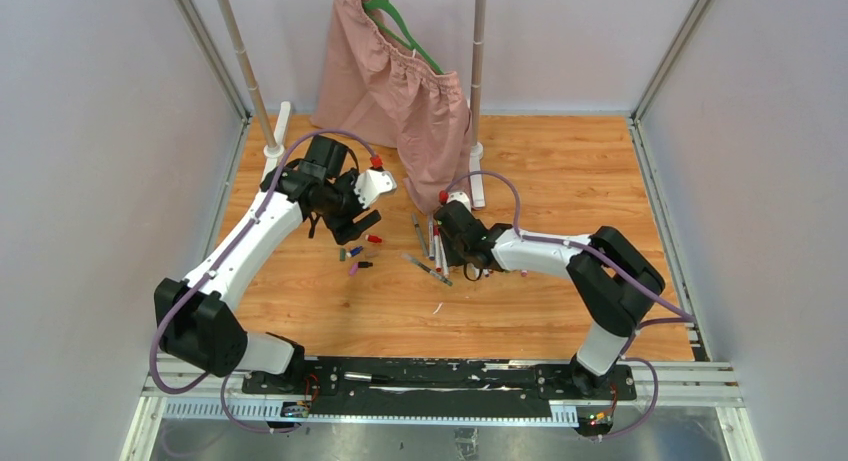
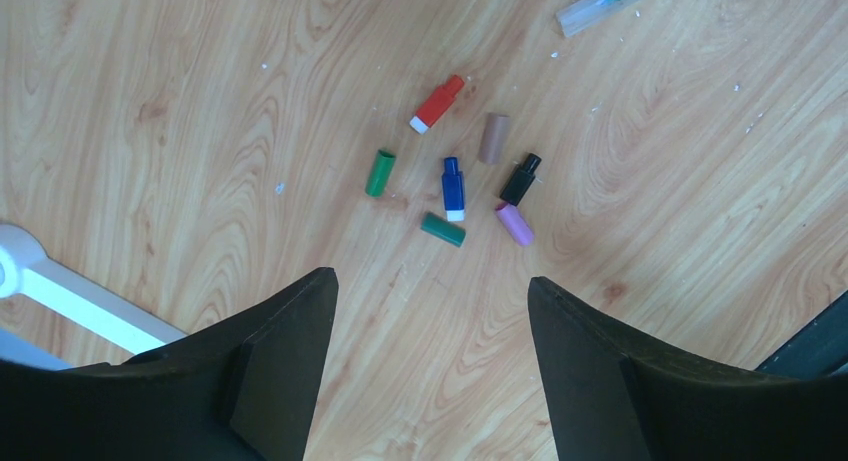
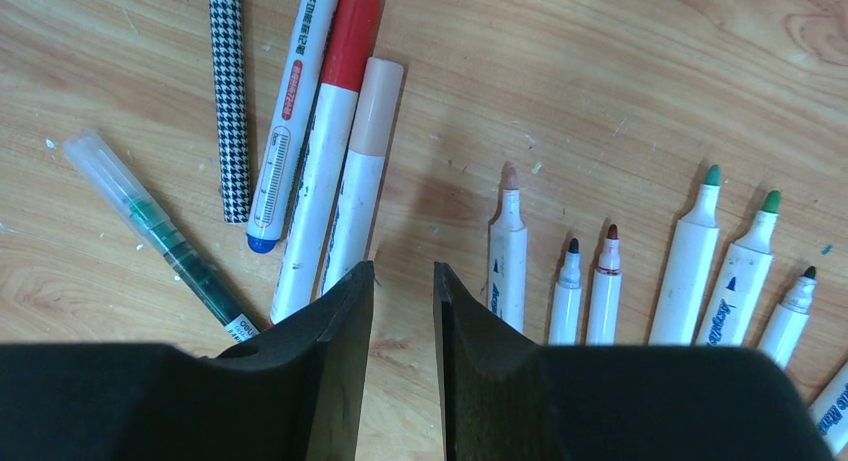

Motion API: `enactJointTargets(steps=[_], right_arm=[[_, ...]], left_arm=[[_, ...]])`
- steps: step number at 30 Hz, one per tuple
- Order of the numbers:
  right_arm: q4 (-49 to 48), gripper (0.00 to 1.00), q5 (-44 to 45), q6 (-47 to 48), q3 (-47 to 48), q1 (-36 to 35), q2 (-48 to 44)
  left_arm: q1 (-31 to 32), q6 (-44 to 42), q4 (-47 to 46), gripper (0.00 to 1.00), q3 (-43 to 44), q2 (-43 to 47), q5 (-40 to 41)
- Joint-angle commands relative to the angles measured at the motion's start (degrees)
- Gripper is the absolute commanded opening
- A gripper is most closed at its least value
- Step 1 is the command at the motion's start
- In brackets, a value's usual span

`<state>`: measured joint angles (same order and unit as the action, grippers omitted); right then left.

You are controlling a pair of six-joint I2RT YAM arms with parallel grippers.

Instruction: Open the pen caps

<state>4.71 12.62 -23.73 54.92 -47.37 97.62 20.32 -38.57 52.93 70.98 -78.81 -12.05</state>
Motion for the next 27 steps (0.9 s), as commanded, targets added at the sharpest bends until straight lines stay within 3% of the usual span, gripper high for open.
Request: enactJointTargets(steps=[1,23,27], right_arm=[[1.54,0.33,3.24,-1.89,-0.11,-1.24,-2.59],[0.61,0.32,1.23,-2.36,0.75,-2.8,3.85],[0.48,0.24,2.11,-2.06,-0.29,-2.7,3.8]], left_arm=[[-0.45,0.43,1.13,0.76,0.23,1.59,0.05],[-0.45,0.17,1.13,0.76,-0.49,1.75,0.27],[-0.45,-0.06,1.13,0.76,-0.41,1.86,-0.13]])
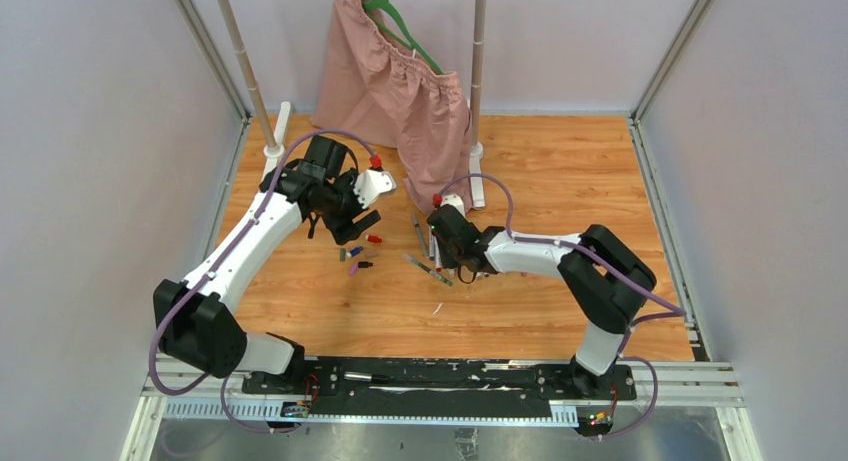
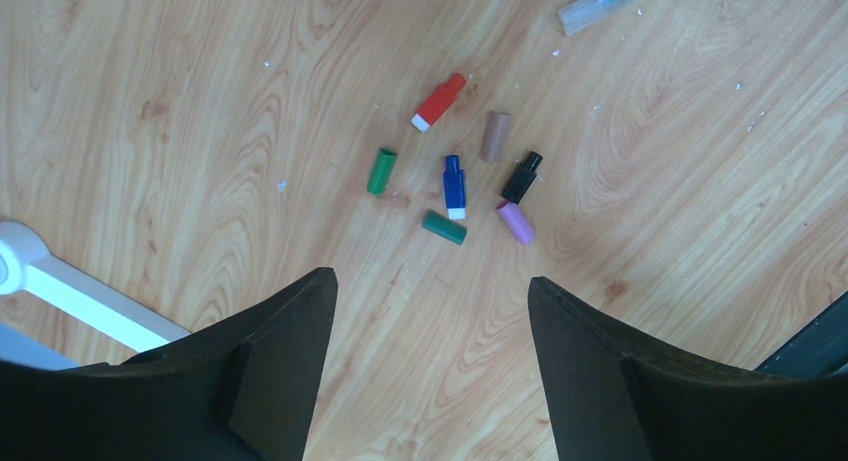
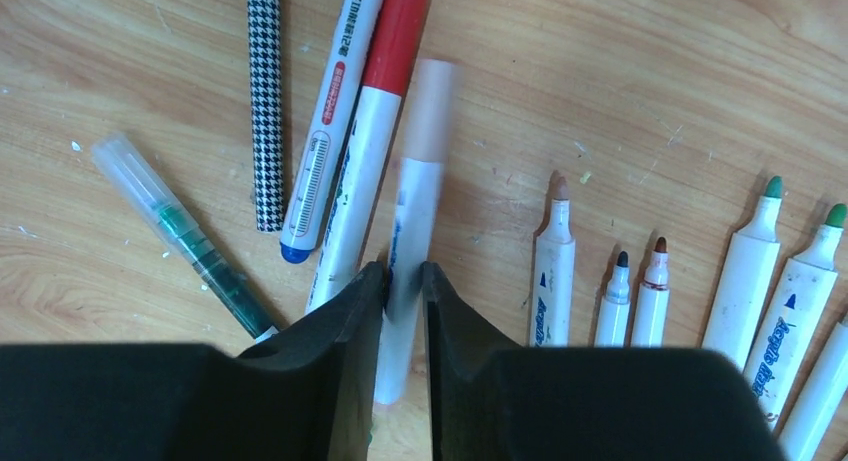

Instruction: Open the pen caps

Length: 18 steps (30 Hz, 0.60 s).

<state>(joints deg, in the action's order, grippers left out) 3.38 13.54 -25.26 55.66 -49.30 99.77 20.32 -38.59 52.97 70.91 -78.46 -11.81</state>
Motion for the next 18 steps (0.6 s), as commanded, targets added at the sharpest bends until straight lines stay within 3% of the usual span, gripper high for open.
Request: enactJointTargets(steps=[1,4,6,7,14,18], right_arm=[[1.89,0.18,1.49,-0.43,-1.41,-0.8,1.34],[2.69,0.02,1.71,0.18,-2.08,-0.29,-1.31],[3.57,0.0,0.75,1.08,-2.34,0.7,-5.07],[4.0,0.0,-0.32,1.63,-2.32,1.23,-6.88],[8.0,0.0,-21.36,7.01,-1.88,4.21,-17.05],[10.25,0.0,-36.08,7.26,-0.39,4.21,-18.58]], left_arm=[[-0.45,-0.02,1.08,0.76,-0.34,1.58,-0.71],[-0.45,-1.33,1.42,0.76,-1.35,2.04,-4.25],[-0.32,-4.05,1.54,0.97,-3.38,3.41,-8.86],[-0.13,-6.08,1.52,1.0,-4.59,4.19,-10.66],[7.01,-15.71,1.52,1.0,-10.03,8.92,-5.96],[8.42,-23.1,1.52,1.0,-10.14,13.99,-8.97]])
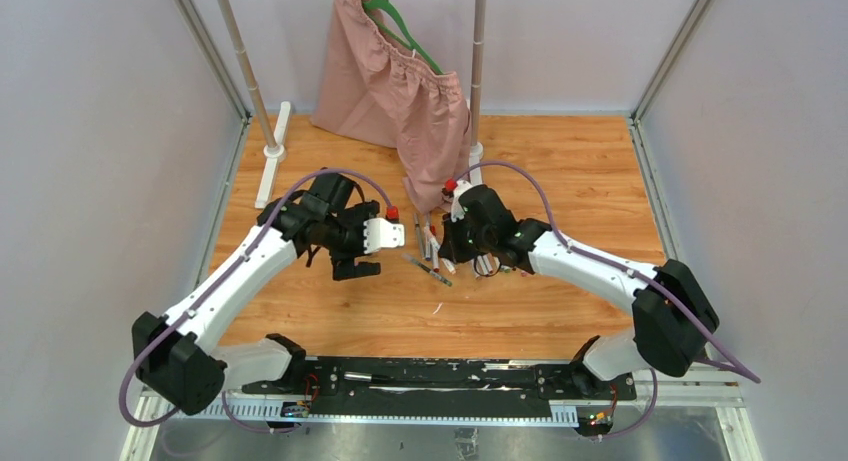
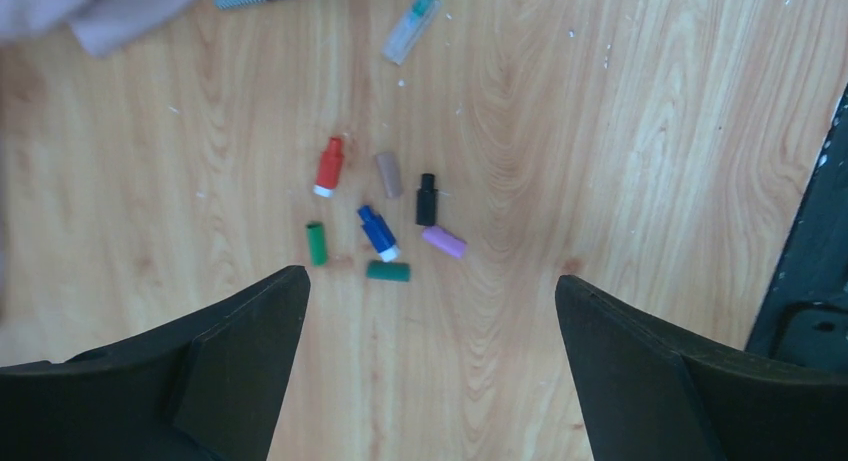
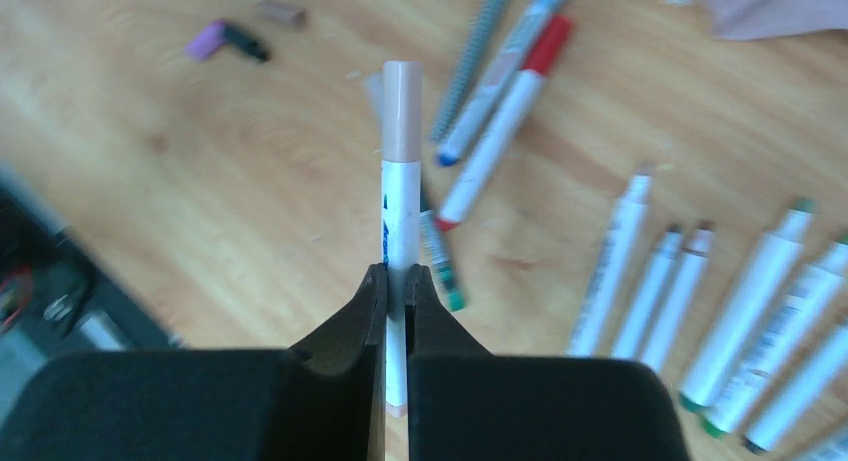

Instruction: Open the pen caps

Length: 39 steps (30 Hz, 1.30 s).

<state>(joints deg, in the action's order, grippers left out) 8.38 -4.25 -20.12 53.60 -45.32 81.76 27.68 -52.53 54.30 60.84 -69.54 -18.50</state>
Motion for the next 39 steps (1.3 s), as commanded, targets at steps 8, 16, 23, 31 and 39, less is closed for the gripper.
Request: enactJointTargets(steps=[8,16,23,31,39], right_arm=[[5.94,0.0,-36.25,-2.19,8.22,-1.37,1.41],[5.88,0.0,-43.78,-4.48,14.87,-2.74,7.03],[4.7,0.0,-45.4,-5.69,16.28,-3.02,8.58],[1.97,0.0,-46.8,-8.27,17.32,-3.03,10.47],[-0.36,0.0,-46.64,-10.3,17.99,-3.04,11.77]], left_arm=[[4.56,-20.04,0.19,1.0,-0.98,11.71,-6.48],[7.99,-26.69,0.06,0.99,-2.83,13.05,-4.93],[9.52,-27.94,0.09,0.69,-2.14,11.73,0.17],[10.63,-27.53,0.01,0.56,-3.09,11.11,1.39],[10.9,-26.46,0.01,0.24,-2.48,10.84,1.65]])
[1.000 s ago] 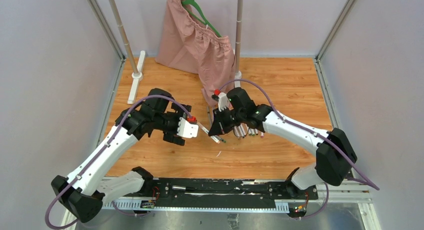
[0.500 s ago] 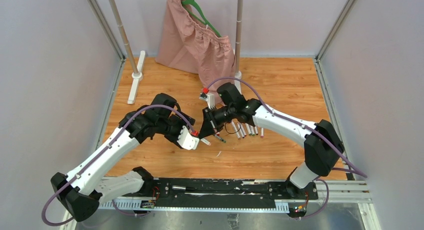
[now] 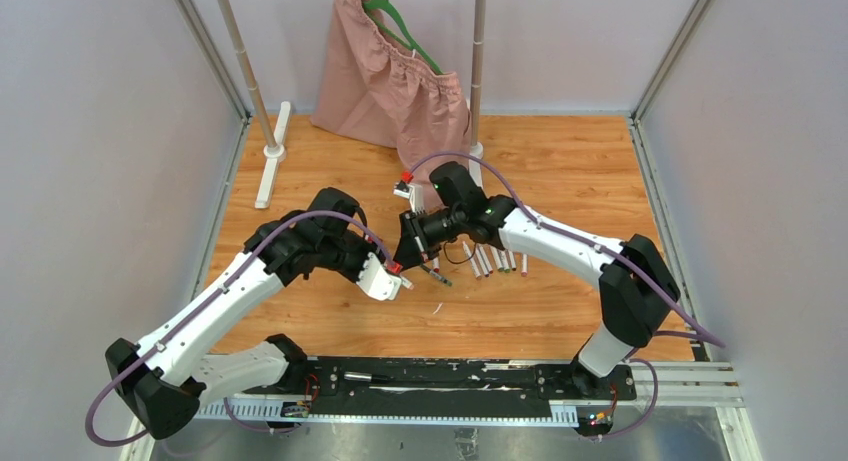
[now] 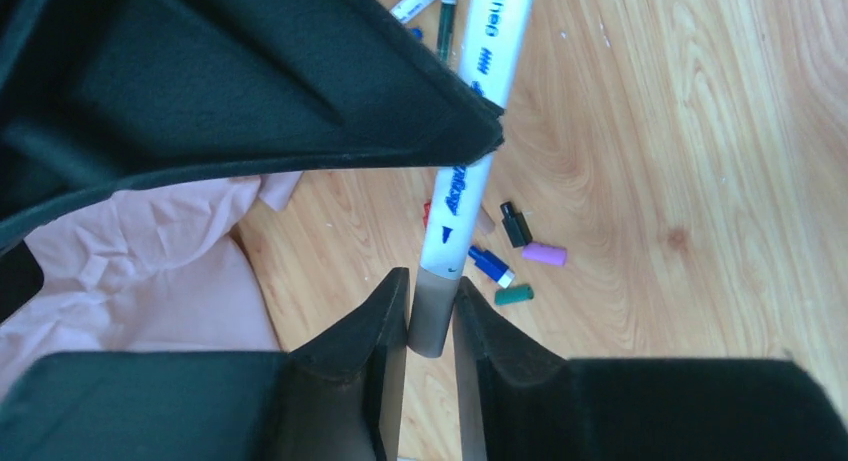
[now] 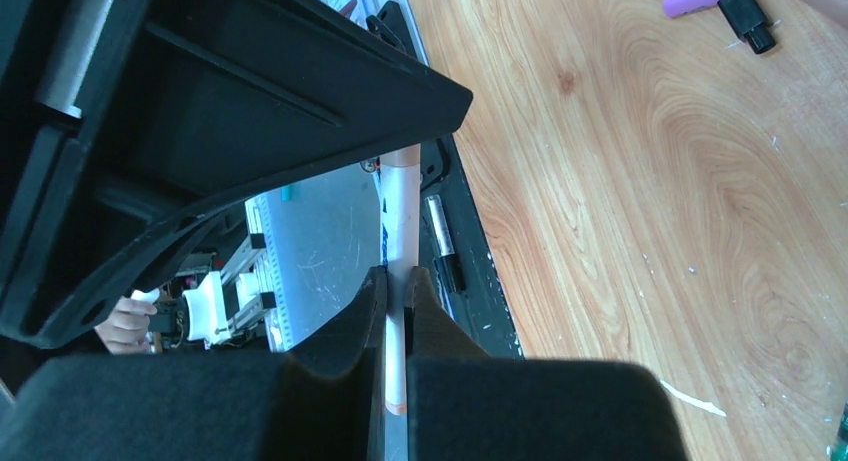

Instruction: Open the pen caps

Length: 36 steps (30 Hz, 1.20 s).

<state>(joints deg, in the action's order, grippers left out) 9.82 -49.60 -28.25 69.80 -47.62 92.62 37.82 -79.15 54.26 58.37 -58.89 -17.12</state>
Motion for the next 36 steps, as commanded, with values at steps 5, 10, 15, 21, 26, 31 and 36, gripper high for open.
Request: enactJointTargets(steps=[5,10,15,21,26,31,36], right_arm=[[-4.67,0.21,0.79,-5.17,1.0,-0.72,1.73],[-11.39,0.36,1.1,-9.28,-1.43,-0.76,2.6],[-13.25,0.31,0.33,-10.73,-2.24,-0.9,3.21],[-12.4,0.2,0.39,-10.66,-2.94,-0.9,3.27],[-10.56,0.0,1.75,-10.59,-4.11,-0.26,2.13],[-7.29,0.0,2.42,-8.43,-8.82,1.54,-2.1],[-2.17,0.0,4.22,-4.2,-12.86,2.42,-7.22]], left_arm=[[0.79,1.25,-0.03,0.0,0.43,-0.25,3.93],[0.77,7.64,0.06,0.0,3.29,-2.75,5.07],[0.77,8.07,-0.03,0.0,3.79,-2.93,5.26],[0.76,7.93,-3.02,0.0,1.97,-1.81,8.01],[0.76,7.42,-4.82,0.0,0.49,-1.71,11.74],[-1.69,6.33,-7.23,0.0,-1.44,-1.56,13.76],[-6.76,5.07,-7.46,0.0,-1.29,-4.13,12.72]])
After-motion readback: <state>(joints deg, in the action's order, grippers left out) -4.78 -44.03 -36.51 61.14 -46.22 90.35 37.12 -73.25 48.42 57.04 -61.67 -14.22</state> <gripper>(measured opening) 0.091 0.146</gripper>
